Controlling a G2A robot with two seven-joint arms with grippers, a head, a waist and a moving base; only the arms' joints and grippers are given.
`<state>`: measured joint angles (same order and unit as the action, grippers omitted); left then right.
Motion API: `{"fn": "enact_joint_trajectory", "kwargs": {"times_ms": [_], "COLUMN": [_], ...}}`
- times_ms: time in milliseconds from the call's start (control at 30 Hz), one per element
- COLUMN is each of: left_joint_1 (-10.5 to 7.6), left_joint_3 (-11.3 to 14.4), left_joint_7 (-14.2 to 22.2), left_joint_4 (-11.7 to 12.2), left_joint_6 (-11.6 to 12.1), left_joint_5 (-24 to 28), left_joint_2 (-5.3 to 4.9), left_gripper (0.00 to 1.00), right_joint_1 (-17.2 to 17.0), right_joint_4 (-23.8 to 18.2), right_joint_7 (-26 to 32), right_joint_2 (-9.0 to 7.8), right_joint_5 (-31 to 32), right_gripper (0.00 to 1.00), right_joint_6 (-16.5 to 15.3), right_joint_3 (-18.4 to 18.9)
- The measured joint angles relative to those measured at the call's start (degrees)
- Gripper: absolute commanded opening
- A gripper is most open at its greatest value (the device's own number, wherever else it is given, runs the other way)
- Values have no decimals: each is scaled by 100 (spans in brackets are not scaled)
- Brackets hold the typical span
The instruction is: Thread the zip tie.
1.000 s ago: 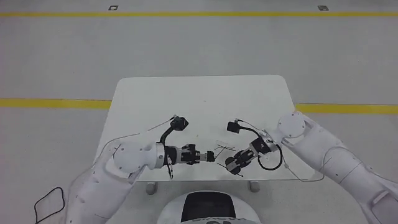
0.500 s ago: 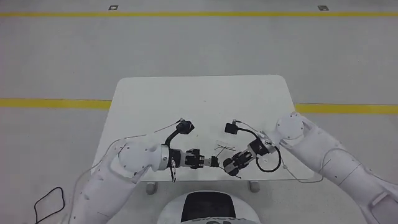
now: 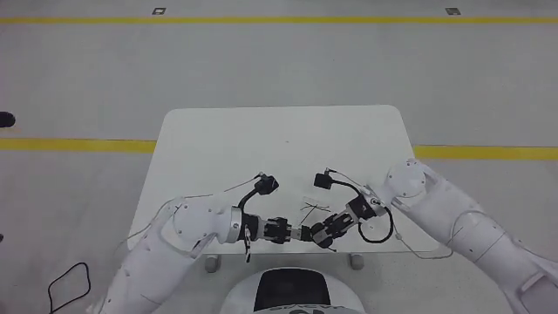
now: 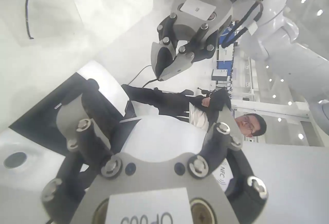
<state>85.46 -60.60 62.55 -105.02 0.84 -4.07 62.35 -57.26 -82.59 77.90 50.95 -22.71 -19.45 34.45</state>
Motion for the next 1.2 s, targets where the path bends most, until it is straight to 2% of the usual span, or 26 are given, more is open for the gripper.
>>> {"fn": "enact_joint_trajectory", "kwargs": {"times_ms": [300,333,367,400,467,533,733,800,867,1200], "left_joint_1": [-165,-184,-194,-202,-216,-231,-261,-266,-270,-321], "left_joint_3": [205,214,219,222,235,256,295,303,316,385], "left_joint_7": [101,109,107,100,81,78,19,1,-17,-76], "left_joint_4": [269,295,313,328,353,367,400,405,412,425], "left_joint_6": [175,182,183,183,181,183,191,195,195,198], "left_joint_5": [522,569,607,642,707,750,860,891,928,1035], "left_joint_2": [-26,-33,-38,-43,-56,-70,-109,-121,-135,-199], "left_gripper": [99,78,66,65,48,41,36,29,27,22], "right_joint_1": [-104,-116,-126,-137,-167,-201,-308,-338,-373,-546], "right_joint_4": [-54,-61,-67,-75,-100,-132,-203,-220,-241,-374], "right_joint_7": [62,70,75,78,81,80,92,95,99,84], "right_joint_2": [35,40,43,46,50,52,60,63,67,87], "right_joint_5": [-40,-30,-22,-13,10,37,121,143,166,281], "right_gripper": [0,0,0,0,0,0,0,0,0,0], "right_joint_6": [-3,-3,-3,-3,-3,-3,-3,-3,-3,-3], "right_joint_3": [111,130,145,161,206,257,402,443,492,740]}}
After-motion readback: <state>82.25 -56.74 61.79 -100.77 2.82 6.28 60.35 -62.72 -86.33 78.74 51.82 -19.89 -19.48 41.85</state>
